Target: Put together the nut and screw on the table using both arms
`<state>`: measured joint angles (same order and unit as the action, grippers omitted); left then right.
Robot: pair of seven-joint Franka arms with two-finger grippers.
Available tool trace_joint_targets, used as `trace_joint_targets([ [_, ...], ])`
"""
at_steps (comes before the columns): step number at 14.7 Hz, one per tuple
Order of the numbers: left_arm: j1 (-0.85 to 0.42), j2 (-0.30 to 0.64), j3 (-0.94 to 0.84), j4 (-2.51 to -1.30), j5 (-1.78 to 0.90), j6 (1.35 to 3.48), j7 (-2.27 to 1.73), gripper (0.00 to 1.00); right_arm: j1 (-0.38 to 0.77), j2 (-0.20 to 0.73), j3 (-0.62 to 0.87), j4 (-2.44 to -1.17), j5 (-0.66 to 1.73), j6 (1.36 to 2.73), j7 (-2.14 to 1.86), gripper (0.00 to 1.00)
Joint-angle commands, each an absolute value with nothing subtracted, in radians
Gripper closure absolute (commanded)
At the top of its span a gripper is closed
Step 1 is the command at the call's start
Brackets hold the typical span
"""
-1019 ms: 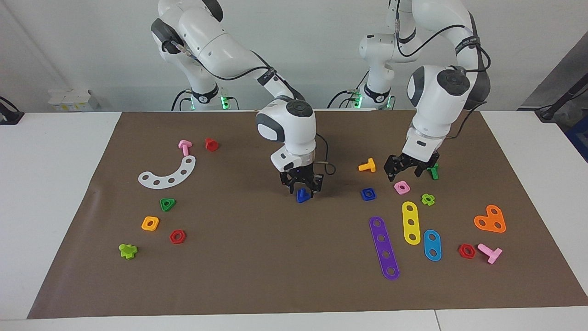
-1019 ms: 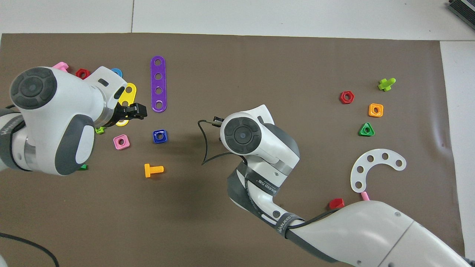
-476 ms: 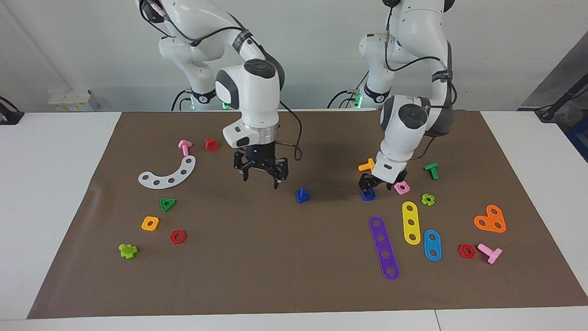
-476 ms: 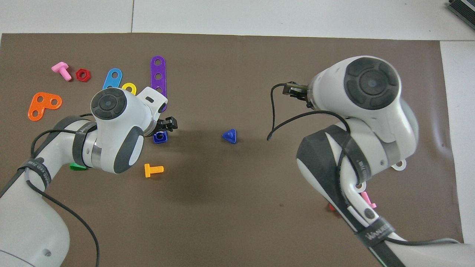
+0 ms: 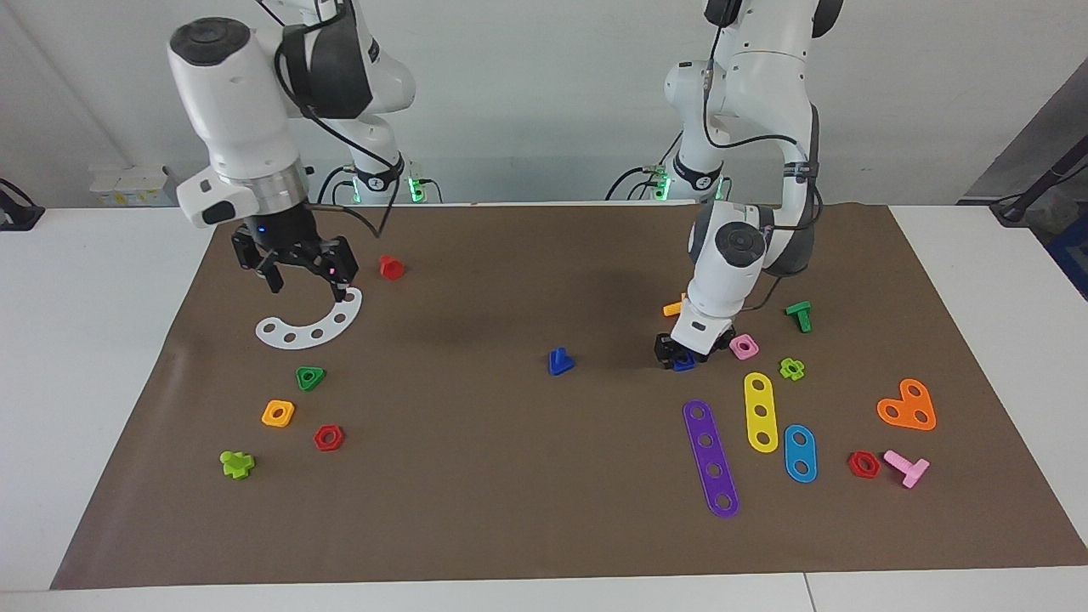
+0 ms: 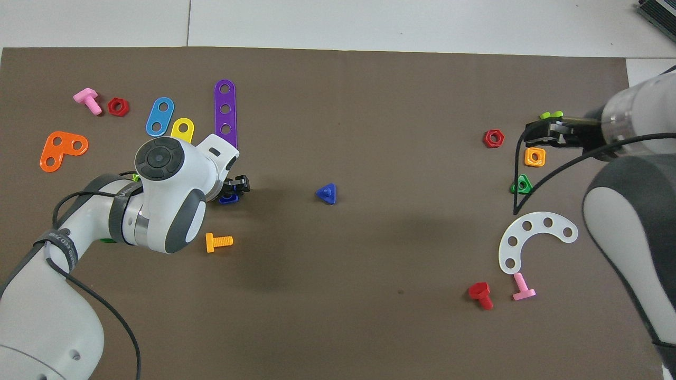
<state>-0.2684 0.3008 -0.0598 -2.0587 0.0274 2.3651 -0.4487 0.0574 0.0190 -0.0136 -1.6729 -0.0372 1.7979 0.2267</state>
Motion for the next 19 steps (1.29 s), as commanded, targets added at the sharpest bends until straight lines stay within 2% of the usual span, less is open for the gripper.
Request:
trace_joint_targets([
  [1,-0.273,0.281,-0.049,-2.083,0.048,2.387,-0.439,0.32,0.058,-0.049,-0.08,-1.681,0.0,1.697,0.121,0.0],
  [3,-0.272,0.281,-0.049,-2.072,0.048,2.376,-0.439,0.49,0.06,-0.092,-0.113,-1.675,-0.003,1.616,0.054,0.0],
  [7,-0.272,0.282,-0.049,-2.065,0.048,2.355,-0.437,0.82,0.066,-0.097,-0.1,-1.68,-0.003,1.562,0.07,0.0],
  [10,-0.276,0.287,-0.049,-2.001,0.048,2.286,-0.439,0.96,0.069,-0.1,-0.1,-1.681,-0.002,1.571,0.089,0.0],
  [14,-0.308,0.32,-0.051,-1.896,0.046,2.237,-0.475,0.98,0.067,-0.103,-0.101,-1.689,0.002,1.574,0.107,0.0],
  [19,-0.418,0.357,-0.049,-1.769,0.037,2.152,-0.596,1.0,0.066,-0.103,-0.104,-1.689,0.041,1.571,0.124,0.0],
])
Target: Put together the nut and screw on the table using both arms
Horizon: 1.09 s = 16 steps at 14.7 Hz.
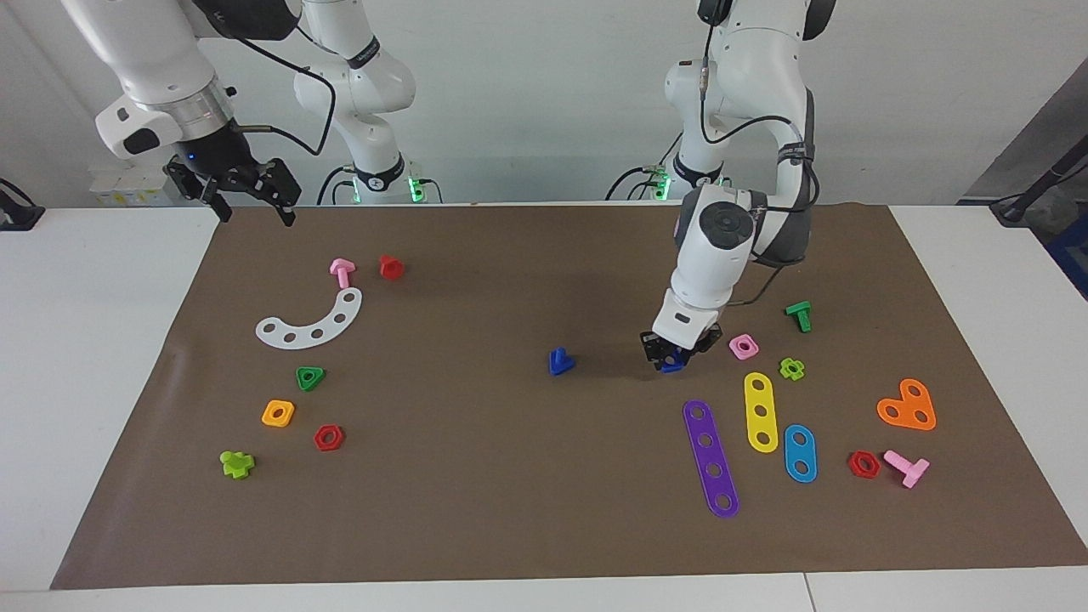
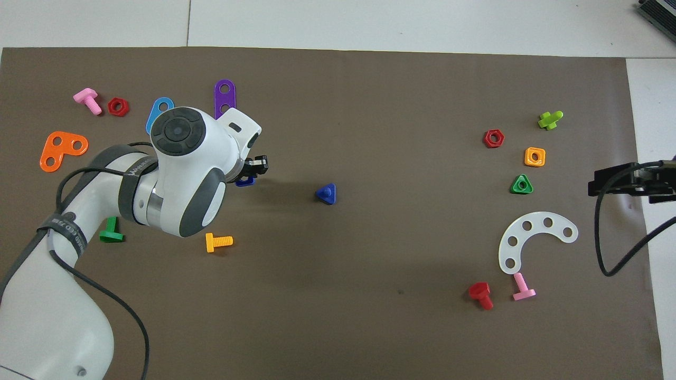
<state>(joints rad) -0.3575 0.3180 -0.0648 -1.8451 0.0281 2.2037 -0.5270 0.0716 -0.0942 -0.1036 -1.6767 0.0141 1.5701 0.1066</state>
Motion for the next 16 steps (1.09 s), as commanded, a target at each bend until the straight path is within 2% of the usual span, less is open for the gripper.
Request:
trace_joint_targets([
  [1,-0.446,0.359,-0.049,-1.763,0.037,2.151,-0.626,1.0,0.066,-0.103,-0.104,-1.689,0.035,1.571,0.123,0.0],
  [10,-0.574,0.462,-0.051,-1.589,0.018,2.063,-0.733,1.0,0.071,-0.097,-0.091,-1.675,-0.028,1.566,0.091,0.0],
  [16,-0.604,0.468,-0.051,-1.588,-0.002,2.063,-0.747,1.0,0.071,-0.097,-0.087,-1.678,-0.028,1.577,0.092,0.0],
])
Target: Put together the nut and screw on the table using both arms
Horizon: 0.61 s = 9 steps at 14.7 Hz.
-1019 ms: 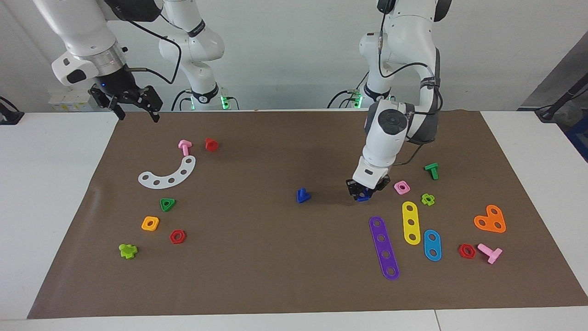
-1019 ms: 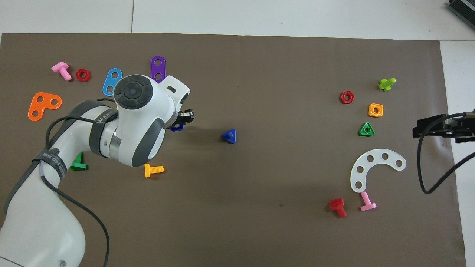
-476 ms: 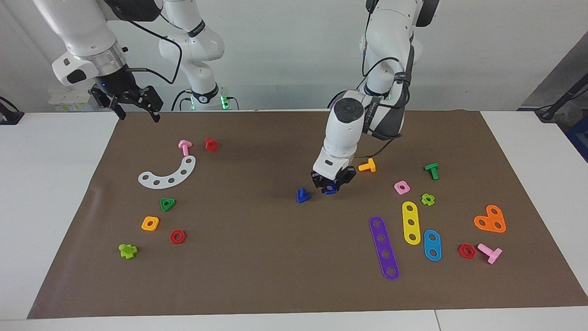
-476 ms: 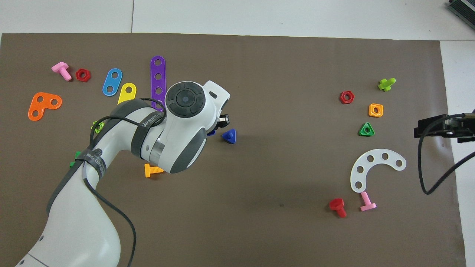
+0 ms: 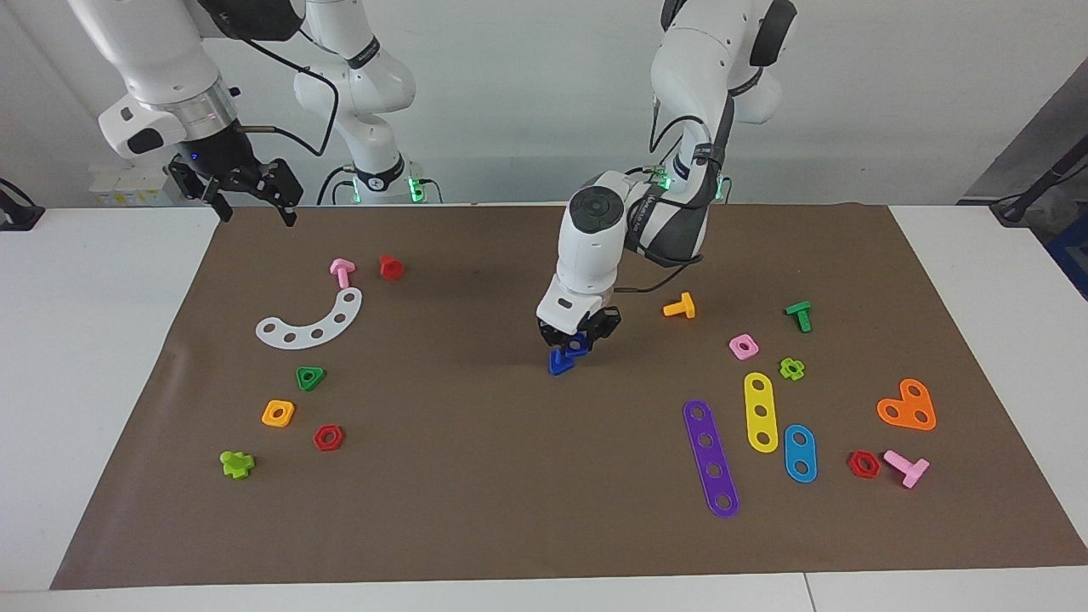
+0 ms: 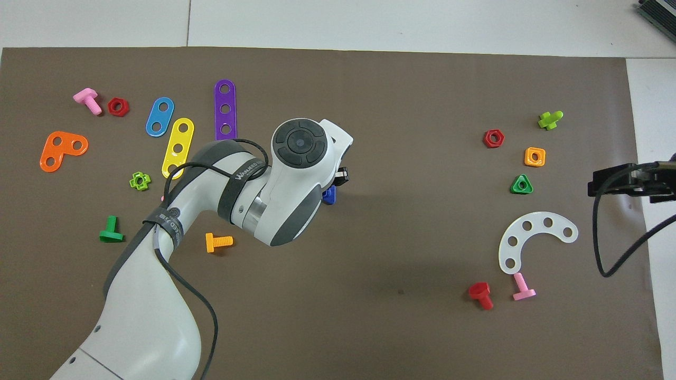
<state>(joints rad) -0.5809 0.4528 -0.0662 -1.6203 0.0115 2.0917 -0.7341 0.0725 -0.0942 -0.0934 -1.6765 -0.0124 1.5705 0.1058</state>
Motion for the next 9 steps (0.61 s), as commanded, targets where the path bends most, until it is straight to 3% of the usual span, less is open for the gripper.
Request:
trace_joint_targets([
  [1,-0.604,0.469,-0.051,-1.589,-0.002,2.068,-0.747,1.0,0.069,-0.098,-0.087,-1.683,-0.026,1.578,0.091,0.0],
  [9,-0.62,0.492,-0.051,-1.588,-0.008,2.077,-0.75,1.0,0.066,-0.104,-0.09,-1.697,-0.025,1.583,0.089,0.0],
])
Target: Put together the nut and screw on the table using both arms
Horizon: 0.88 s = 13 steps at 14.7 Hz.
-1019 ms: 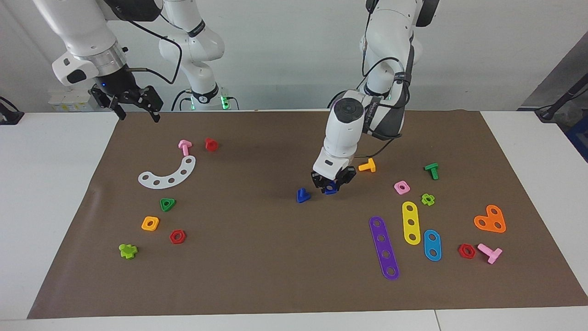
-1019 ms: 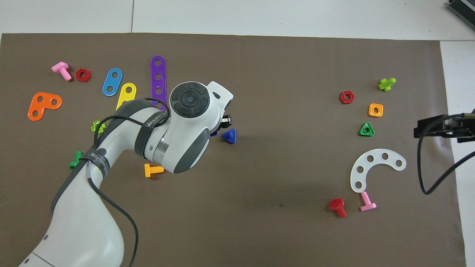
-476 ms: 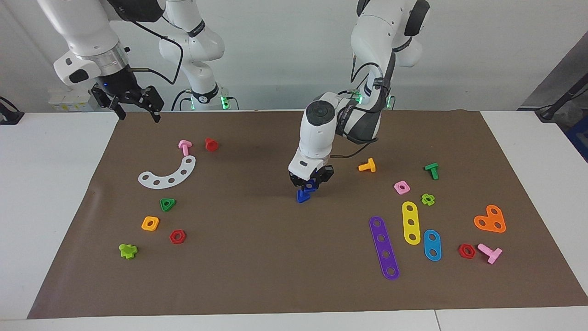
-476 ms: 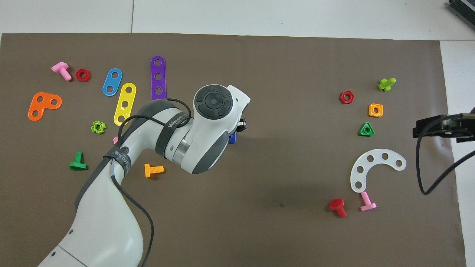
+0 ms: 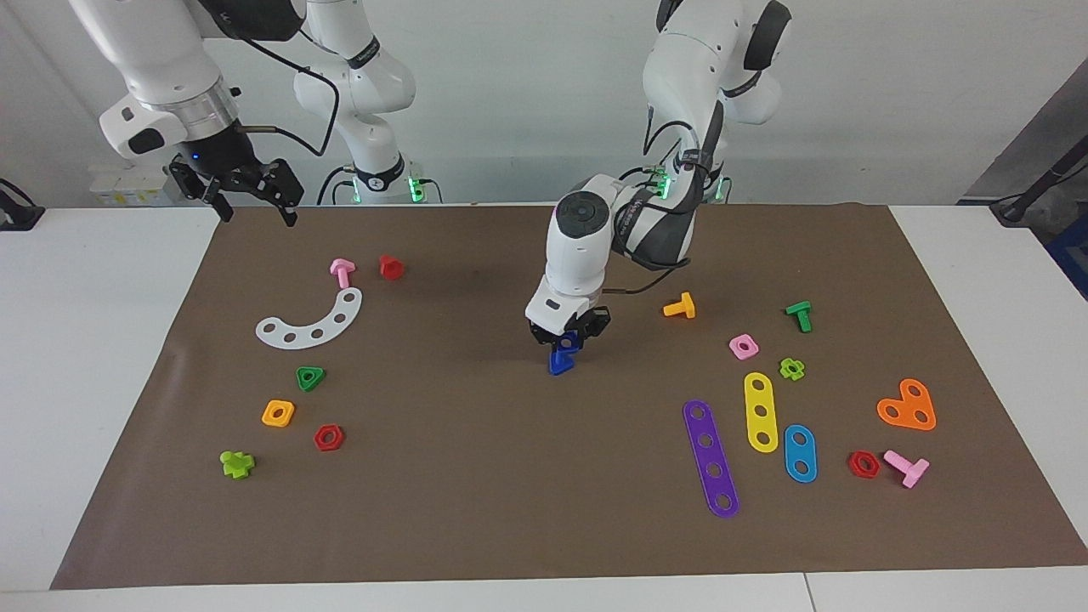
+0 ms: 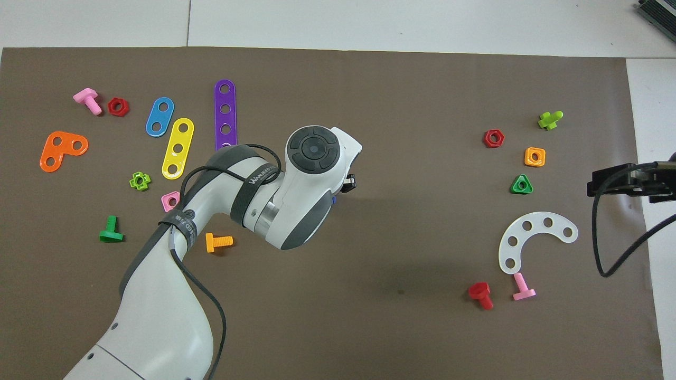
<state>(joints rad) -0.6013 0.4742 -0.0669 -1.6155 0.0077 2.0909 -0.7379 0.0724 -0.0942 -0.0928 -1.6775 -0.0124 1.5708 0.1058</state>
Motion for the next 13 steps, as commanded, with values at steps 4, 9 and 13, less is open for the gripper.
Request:
trace_joint_targets([
  [4,-0.624,0.495,-0.051,-1.58,-0.009,2.077,-0.752,1.0,0.066,-0.106,-0.092,-1.7,-0.025,1.583,0.089,0.0],
  [9,-0.624,0.517,-0.051,-1.523,-0.009,2.06,-0.767,1.0,0.064,-0.106,-0.094,-1.7,-0.025,1.583,0.087,0.0],
  [13,-0.624,0.517,-0.049,-1.535,-0.003,2.072,-0.767,1.0,0.064,-0.106,-0.097,-1.703,-0.025,1.583,0.071,0.0],
])
